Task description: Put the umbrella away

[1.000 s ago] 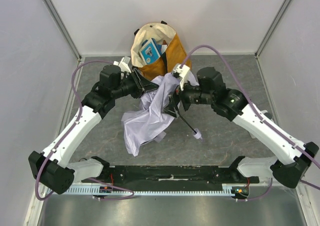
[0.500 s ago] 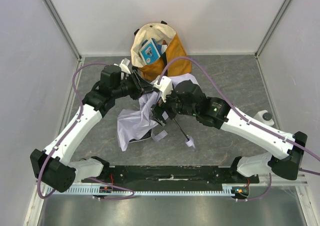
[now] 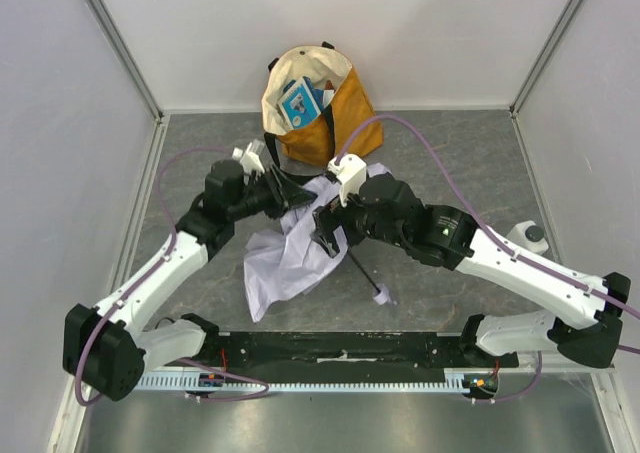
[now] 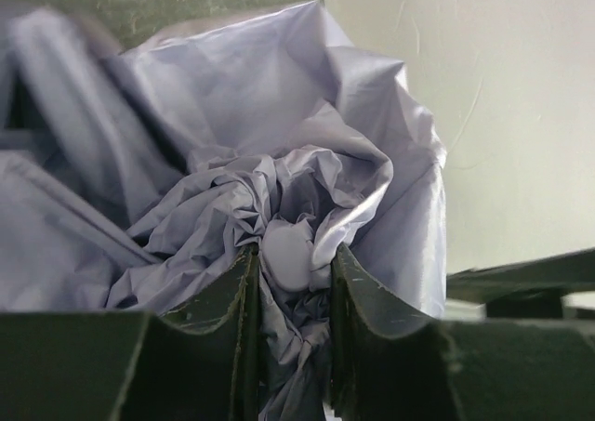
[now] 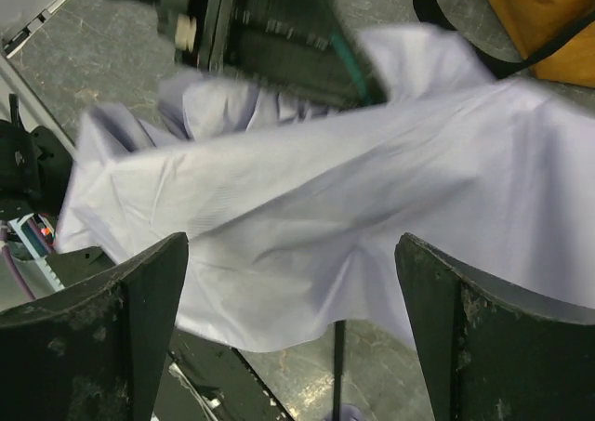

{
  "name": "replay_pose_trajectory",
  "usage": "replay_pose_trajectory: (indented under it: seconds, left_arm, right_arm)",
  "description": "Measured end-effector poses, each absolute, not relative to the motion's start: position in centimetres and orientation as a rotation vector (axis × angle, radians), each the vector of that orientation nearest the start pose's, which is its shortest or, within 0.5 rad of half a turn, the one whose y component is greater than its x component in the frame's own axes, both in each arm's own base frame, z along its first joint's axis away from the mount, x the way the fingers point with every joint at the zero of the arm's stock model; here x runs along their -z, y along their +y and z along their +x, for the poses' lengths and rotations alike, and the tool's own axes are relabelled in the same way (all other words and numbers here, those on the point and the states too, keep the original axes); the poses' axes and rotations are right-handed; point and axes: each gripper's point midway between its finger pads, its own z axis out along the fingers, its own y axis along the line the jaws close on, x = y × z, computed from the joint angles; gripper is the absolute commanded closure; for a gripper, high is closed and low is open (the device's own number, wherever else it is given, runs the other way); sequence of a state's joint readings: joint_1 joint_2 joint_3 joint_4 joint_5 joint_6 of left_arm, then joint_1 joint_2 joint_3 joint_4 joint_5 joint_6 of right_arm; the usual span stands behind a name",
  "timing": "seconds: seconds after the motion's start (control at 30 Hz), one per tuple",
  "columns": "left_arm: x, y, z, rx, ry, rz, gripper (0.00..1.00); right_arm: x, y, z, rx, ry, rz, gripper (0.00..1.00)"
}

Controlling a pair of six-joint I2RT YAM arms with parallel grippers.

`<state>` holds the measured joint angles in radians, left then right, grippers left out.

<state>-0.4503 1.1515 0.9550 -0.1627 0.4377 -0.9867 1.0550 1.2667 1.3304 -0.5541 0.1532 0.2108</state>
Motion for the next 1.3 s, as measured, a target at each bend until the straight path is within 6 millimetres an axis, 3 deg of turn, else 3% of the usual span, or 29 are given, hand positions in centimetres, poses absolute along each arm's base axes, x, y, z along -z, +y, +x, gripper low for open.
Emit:
replay_pose_trajectory:
  seconds: [0.17,0.3,0.47,0.6,0.73,1.0,1.1,1.2,1.3]
  left_arm:
    - [-21.0,-25.4,25.9,1.396,2.131,-0.168,0.98]
    - [-19.3,-25.7,25.9,1.401,2.083,-0.078,0.98]
    - [-16.6,-25.5,26.4,1.374,2.086,-0.047,0.98]
    - [-14.0,-25.2,27.2,1.404,2.156,-0.115,0.98]
    - [-11.7,-24.8,27.5,1.438,2.246,-0.230,0.98]
    - [-8.7,-25.0,26.9,1.490,2.381,-0.392,0.98]
    - [-8.4,-25.0,26.9,1.486,2.408,-0.423,0.98]
    - [-8.3,-24.9,27.0,1.470,2.426,-0.454,0.98]
    - [-8.0,-24.8,27.1,1.443,2.455,-0.491,0.98]
  right_arm:
    - [-28.5,32.0,19.7,-0.642,1.971,-0.788,0.02]
    - [-27.4,32.1,19.8,-0.643,1.967,-0.788,0.02]
    - [-22.4,33.1,20.4,-0.624,2.034,-0.775,0.02]
    - [-16.0,33.6,20.3,-0.596,2.126,-0.786,0.02]
    - [-13.3,33.8,20.4,-0.570,2.164,-0.802,0.02]
    - [-12.9,35.8,20.3,-0.609,2.114,-0.807,0.02]
    - [-12.6,35.4,20.4,-0.502,2.128,-0.786,0.02]
    - [-13.6,35.1,20.2,-0.409,2.123,-0.766,0.02]
    - [-14.9,35.9,18.7,-0.392,2.092,-0.774,0.02]
